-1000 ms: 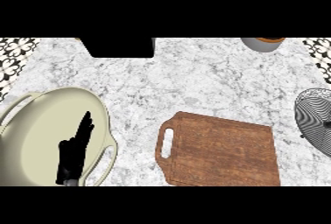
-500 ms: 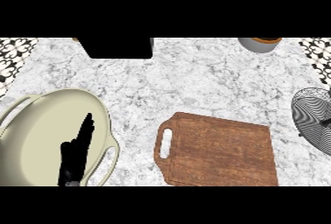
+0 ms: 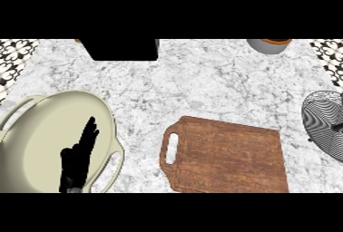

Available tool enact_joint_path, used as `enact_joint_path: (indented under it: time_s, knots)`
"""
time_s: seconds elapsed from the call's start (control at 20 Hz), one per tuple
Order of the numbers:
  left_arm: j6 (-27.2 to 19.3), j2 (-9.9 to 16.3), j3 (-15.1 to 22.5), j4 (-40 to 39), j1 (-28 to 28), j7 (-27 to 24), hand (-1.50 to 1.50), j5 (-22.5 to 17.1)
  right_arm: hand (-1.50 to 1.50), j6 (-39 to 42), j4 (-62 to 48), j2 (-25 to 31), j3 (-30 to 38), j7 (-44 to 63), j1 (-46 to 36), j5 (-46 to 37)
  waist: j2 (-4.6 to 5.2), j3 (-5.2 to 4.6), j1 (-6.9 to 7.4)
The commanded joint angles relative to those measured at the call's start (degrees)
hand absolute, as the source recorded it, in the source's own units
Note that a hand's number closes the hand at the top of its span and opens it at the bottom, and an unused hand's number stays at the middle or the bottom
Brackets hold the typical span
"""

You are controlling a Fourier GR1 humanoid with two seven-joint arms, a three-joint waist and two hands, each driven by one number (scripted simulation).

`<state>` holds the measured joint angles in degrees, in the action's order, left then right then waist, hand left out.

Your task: Pick the croissant from the cutting board and place it in the tiered basket

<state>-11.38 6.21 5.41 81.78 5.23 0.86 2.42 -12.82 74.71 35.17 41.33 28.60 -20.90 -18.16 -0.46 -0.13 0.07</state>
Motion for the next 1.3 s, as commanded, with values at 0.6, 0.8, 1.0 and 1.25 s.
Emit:
enact_joint_path:
  time_s: [0.6, 0.8, 1.0, 1.25]
  knots:
    - [0.9, 1.6, -3.5, -0.3, 3.3, -0.6, 0.00, -2.0, -1.50, -1.2, 21.0, 2.8, 29.0, 7.8, 22.4, 7.9, -0.39, 0.04, -3.86]
    - [-0.9, -0.3, -2.4, -1.7, 3.2, -1.2, 0.00, -0.4, -1.50, 8.6, 20.7, 3.3, 41.2, 5.5, 30.5, 18.6, -0.30, 0.09, -3.97]
    - [-1.2, 0.0, -1.4, 2.0, 6.3, -0.2, 0.00, 0.4, -1.50, 17.9, 22.8, -1.7, 52.0, 2.9, 39.6, 27.6, -0.36, 0.11, -3.55]
    - [0.1, 0.9, -3.0, -0.6, 1.9, 0.1, 0.00, -0.6, -1.50, 30.3, 17.6, -5.4, 63.4, -1.9, 48.5, 39.8, -0.12, 0.08, -3.40]
